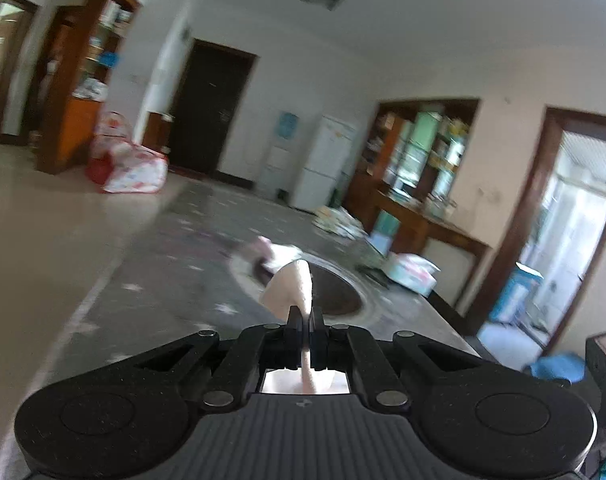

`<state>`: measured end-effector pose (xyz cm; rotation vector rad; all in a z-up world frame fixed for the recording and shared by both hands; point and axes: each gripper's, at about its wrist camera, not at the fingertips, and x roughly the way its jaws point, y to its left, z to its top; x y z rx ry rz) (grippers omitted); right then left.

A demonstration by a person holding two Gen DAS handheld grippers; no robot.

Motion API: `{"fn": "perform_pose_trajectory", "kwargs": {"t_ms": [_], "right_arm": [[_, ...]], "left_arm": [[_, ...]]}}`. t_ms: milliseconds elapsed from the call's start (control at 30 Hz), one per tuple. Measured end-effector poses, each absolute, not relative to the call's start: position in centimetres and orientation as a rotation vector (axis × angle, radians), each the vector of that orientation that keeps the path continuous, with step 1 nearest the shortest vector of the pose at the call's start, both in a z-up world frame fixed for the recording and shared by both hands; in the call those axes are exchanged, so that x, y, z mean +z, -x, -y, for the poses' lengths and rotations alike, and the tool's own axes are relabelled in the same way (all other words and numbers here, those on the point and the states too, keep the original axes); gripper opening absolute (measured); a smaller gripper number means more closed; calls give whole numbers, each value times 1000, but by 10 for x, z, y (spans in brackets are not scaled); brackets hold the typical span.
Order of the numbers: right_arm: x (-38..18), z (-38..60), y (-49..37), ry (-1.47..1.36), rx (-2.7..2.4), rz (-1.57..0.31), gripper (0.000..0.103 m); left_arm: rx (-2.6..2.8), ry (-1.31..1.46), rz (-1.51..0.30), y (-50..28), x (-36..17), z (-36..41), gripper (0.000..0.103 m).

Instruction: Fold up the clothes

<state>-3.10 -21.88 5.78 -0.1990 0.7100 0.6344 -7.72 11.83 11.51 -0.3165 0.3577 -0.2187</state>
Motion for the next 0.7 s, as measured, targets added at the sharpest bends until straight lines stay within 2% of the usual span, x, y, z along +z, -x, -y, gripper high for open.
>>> {"fn": "perform_pose_trajectory", "kwargs": {"t_ms": [400,467,533,600,700], "right_arm": [[38,169,37,333,602,-740,40],[34,165,37,355,579,-745,35],[31,165,37,360,545,-745,20],[31,168,37,350,512,-731,10],[40,178,41,316,474,-690,6]], "left_arm": [[40,409,-429,131,73,-195,3],[59,436,-450,136,63,-203,3],[70,451,-469,139,54,-208,3],[80,463,-488,141,47,-213,3],[84,470,-509,144,40,-216,3]]}}
